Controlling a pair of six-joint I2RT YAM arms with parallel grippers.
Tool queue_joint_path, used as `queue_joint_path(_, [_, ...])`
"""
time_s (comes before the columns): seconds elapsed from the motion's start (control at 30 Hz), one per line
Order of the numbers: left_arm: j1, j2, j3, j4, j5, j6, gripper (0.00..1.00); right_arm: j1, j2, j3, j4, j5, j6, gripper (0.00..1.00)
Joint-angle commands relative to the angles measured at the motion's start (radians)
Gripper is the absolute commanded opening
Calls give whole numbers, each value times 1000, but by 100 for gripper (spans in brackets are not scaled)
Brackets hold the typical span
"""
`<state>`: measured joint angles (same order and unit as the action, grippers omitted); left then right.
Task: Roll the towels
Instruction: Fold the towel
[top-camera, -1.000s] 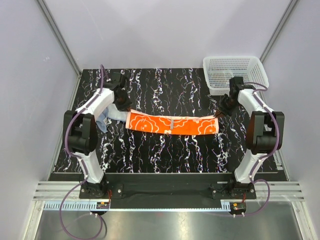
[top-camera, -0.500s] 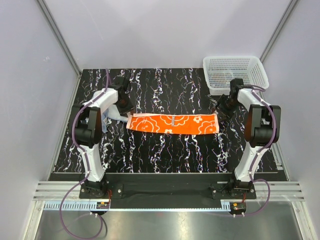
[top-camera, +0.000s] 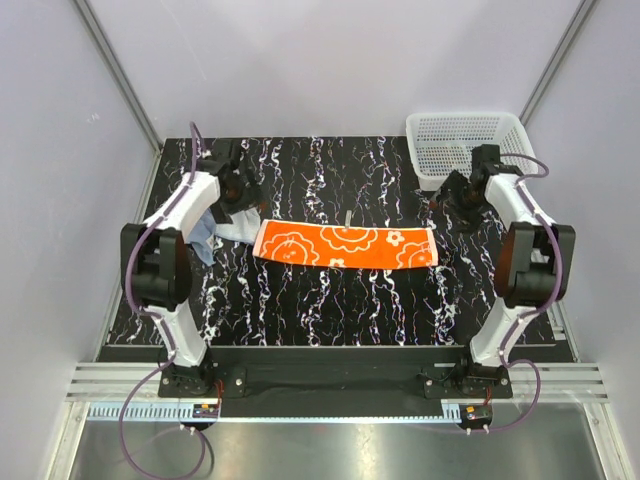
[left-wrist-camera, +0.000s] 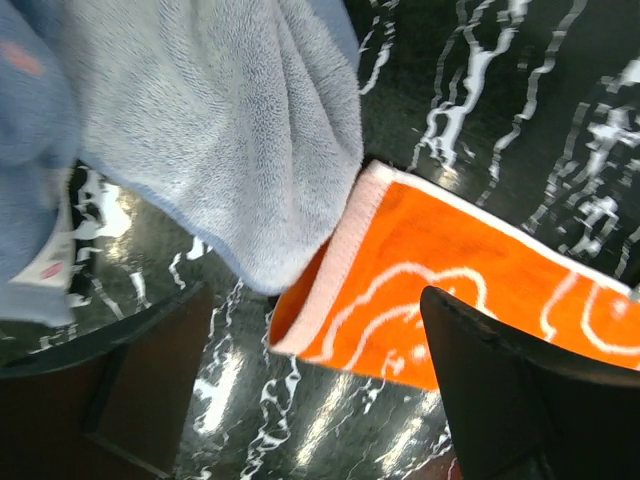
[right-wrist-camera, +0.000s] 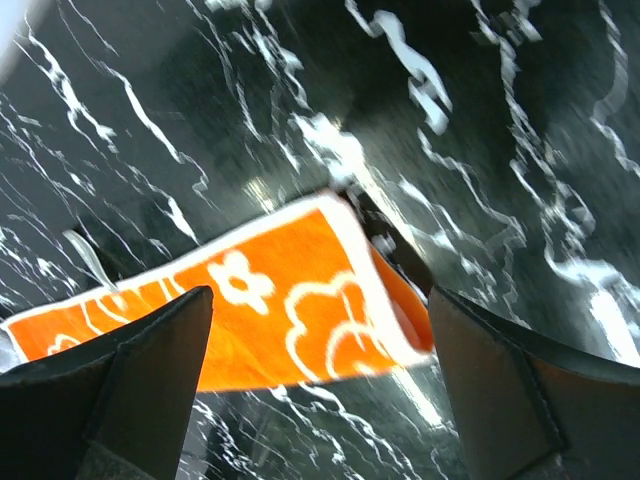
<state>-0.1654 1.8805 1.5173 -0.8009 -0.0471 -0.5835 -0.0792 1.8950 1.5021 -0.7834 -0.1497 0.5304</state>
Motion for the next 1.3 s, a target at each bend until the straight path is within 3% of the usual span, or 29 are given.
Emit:
queue_joint_path(0.0, [3,-151,-3,-9,-45,68,93,-16,-151,-136,2,41,-4,94])
queue_joint_path(0.1, [3,-259,-78,-4,-65,115,99,-16,-230,-270,44,16,14,93])
queue_joint_path(0.4, [3,-521,-336,34,-106,214,99,-16,-292,-494,200,-88,89,79])
queue_joint_path(0.73, [1,-544,-434,107,-63,217,99,-16,-237,-545,263,-80,121,70])
queue_joint_path(1.07, [1,-552,-450,115,-54,217,98,-16,-198,-568,285,-54,92,41])
queue_joint_path(1.13, [1,-554,-453,115,-54,217,98,-14,-195,-566,274,-42,88,39])
queue_joint_path(1.27, [0,-555,-457,117,-57,217,98,-27,-201,-546,243,-4,51,22])
